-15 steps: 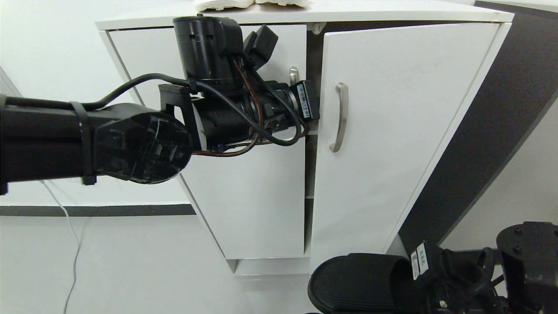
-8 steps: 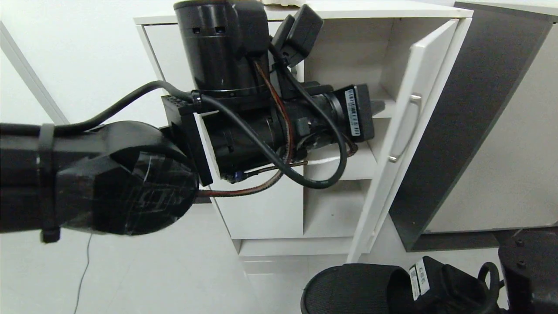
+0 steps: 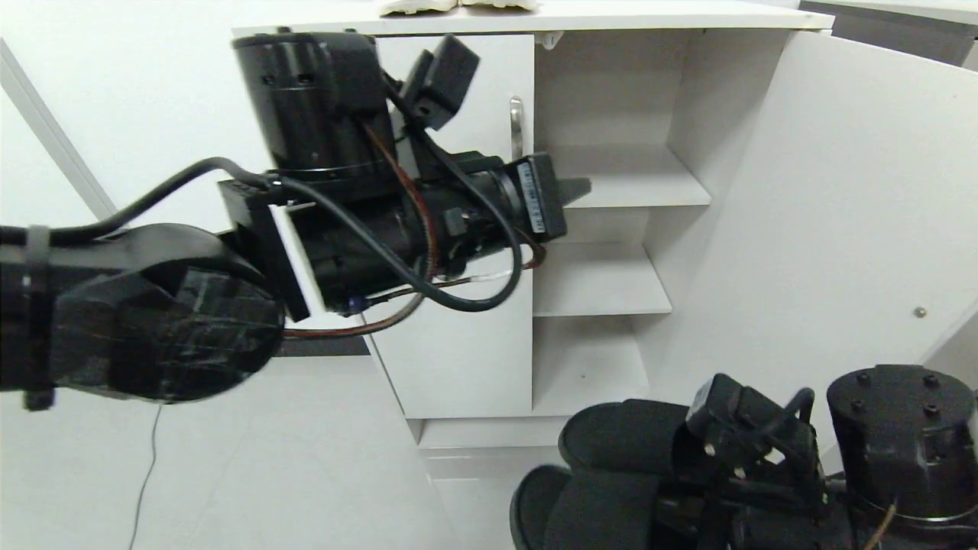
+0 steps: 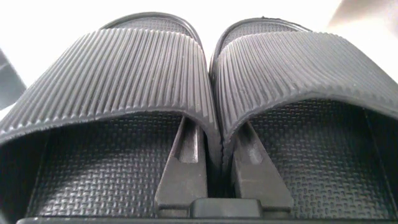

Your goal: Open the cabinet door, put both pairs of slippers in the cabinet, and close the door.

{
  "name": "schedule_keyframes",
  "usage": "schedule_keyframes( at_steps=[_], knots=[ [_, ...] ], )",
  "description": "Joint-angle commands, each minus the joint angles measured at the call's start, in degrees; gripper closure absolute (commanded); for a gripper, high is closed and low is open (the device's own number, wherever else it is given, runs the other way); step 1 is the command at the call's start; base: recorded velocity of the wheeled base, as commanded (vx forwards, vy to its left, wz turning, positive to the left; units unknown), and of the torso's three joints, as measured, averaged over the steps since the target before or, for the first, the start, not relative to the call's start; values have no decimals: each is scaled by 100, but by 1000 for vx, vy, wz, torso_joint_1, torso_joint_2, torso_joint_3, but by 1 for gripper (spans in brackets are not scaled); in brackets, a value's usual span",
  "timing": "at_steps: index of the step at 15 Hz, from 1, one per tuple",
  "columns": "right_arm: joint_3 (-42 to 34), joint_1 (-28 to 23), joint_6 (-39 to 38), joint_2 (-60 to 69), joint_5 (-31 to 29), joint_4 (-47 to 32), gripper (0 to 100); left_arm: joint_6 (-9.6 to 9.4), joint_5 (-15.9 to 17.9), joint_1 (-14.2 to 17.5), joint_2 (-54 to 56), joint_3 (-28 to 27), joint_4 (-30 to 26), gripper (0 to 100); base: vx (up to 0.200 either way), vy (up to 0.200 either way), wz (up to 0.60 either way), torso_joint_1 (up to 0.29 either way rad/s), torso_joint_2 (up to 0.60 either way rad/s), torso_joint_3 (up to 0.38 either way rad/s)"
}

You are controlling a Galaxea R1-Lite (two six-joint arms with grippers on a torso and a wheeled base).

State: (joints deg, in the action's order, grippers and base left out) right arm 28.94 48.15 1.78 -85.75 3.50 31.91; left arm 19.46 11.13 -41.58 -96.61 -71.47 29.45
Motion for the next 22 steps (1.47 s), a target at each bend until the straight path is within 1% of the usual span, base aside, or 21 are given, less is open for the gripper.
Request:
schedule_keyframes(
  at_steps=[1, 2, 3, 5, 6, 7, 8, 9, 10, 11, 12, 14, 15, 16, 18, 20, 21, 22],
  knots=[
    [428, -60, -486, -592, -719, 254, 100, -47, -137, 414, 1074, 793, -18, 100, 0, 0, 0, 0, 0, 0],
    [578, -60, -758, -847, -1255, 421, 100, -65, -375, 458, 1558, 1162, -71, 100, 0, 0, 0, 0, 0, 0],
    [666, -78, -978, -1084, -1747, 597, 100, -144, -665, 555, 2067, 1487, -291, 100, 0, 0, 0, 0, 0, 0],
    [876, -219, -1198, -1620, -2477, 1062, 100, -698, -1359, 862, 3166, 2032, -1082, 100, 0, 0, 0, 0, 0, 0],
    [1008, -289, -1206, -1858, -2820, 1282, 100, -873, -1667, 1056, 3702, 2322, -1442, 100, 0, 0, 0, 0, 0, 0],
    [1114, -350, -1206, -2104, -3118, 1475, 100, -988, -1834, 1469, 4194, 2603, -1768, 100, 0, 0, 0, 0, 0, 0],
    [1167, -412, -1189, -2271, -3338, 1651, 100, -1172, -2089, 1873, 4695, 2937, -2049, 100, 0, 0, 0, 0, 0, 0],
    [1184, -430, -1171, -2359, -3435, 1774, 100, -1251, -2449, 2154, 5196, 3254, -2163, 100, 0, 0, 0, 0, 0, 0],
    [1167, -430, -1136, -2368, -3452, 1845, 100, -1251, -2783, 2436, 5653, 3632, -2198, 100, 0, 0, 0, 0, 0, 0],
    [1158, -430, -1127, -2376, -3452, 1853, 100, -1260, -3003, 2778, 6040, 4001, -2198, 100, 0, 0, 0, 0, 0, 0],
    [1149, -430, -1118, -2385, -3452, 1853, 100, -1278, -3073, 3121, 6523, 4449, -2198, 100, 0, 0, 0, 0, 0, 0],
    [1140, -430, -1118, -2411, -3452, 1853, 100, -1524, -3117, 3666, 7385, 5337, -2207, 100, 0, 0, 0, 0, 0, 0],
    [1140, -430, -1118, -2411, -3452, 1853, 100, -1550, -3126, 3851, 7587, 5557, -2207, 100, 0, 0, 0, 0, 0, 0],
    [1131, -430, -1127, -2482, -3452, 1853, 100, -1576, -3091, 4334, 8308, 6128, -2207, 100, 0, 0, 0, 0, 0, 0],
    [1140, -421, -1127, -2526, -3452, 1871, 100, -1735, -3064, 4378, 8993, 6558, -2260, 100, 0, 0, 0, 0, 0, 0],
    [1140, -403, -1127, -2526, -3461, 1871, 100, -1805, -2686, 4299, 9389, 6752, -2541, 100, 0, 0, 0, 0, 0, 0],
    [1140, -368, -1127, -2508, -3470, 1871, 100, -1849, -2642, 4237, 9476, 6831, -2550, 100, 0, 0, 0, 0, 0, 0],
    [1131, -342, -1127, -2499, -3470, 1871, 100, -2104, -2493, 4158, 9661, 6972, -2576, 100, 0, 0, 0, 0, 0, 0]
  ],
)
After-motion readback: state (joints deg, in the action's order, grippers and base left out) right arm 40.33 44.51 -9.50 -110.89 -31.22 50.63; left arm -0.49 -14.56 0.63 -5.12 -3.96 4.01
